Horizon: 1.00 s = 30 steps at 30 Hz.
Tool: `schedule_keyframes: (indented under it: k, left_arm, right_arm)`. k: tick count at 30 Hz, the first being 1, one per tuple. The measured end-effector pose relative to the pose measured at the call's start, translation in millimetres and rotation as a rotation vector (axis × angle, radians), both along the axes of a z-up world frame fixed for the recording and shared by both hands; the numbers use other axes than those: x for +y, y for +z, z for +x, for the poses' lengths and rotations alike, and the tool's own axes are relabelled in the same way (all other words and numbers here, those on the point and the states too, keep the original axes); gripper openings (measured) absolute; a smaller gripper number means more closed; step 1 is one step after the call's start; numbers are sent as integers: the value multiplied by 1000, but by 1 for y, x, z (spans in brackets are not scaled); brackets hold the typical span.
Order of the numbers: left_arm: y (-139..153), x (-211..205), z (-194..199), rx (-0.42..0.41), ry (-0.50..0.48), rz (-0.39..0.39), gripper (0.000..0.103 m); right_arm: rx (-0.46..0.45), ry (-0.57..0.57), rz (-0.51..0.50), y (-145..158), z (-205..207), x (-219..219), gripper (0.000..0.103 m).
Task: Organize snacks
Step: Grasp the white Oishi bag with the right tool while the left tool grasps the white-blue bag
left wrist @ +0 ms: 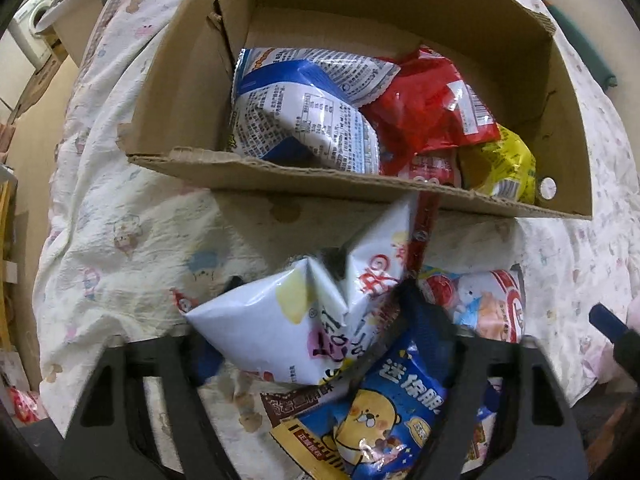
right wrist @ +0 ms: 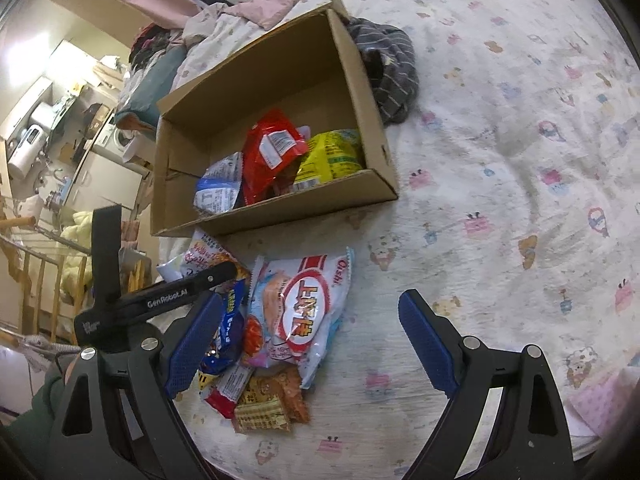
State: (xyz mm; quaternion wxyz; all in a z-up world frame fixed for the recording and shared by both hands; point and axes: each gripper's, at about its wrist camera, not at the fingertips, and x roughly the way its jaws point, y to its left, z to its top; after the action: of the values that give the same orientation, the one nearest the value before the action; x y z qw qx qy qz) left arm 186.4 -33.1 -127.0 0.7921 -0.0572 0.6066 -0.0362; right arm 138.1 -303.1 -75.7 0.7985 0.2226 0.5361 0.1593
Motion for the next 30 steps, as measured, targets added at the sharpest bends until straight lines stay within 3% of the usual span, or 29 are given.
schedule_keyframes:
  k: [5,13,18,24,27,30]
  left_arm:
    - [13,4,-8,-6,-12,-12,43]
    - [49,27,-31,-89,9,-36,38]
    - [62,40,-45,-124,33,-42,38]
    - [64,58,-49,-129,70,-41,38]
    - [63,63,-51,-130,83,-38,38]
    - [60,63,-52,-119,73,-42,38]
  right_arm:
    - [19,9,18,-2,6,6,92]
    - [168,-10,107,-32,14,15,92]
    - [241,-18,66,-54,23,28,89]
    - [315,21,1,-78,32,52,69]
    - [310,51,-11,-77,33,62,68]
    - [285,76,-53,-73,31,67,57]
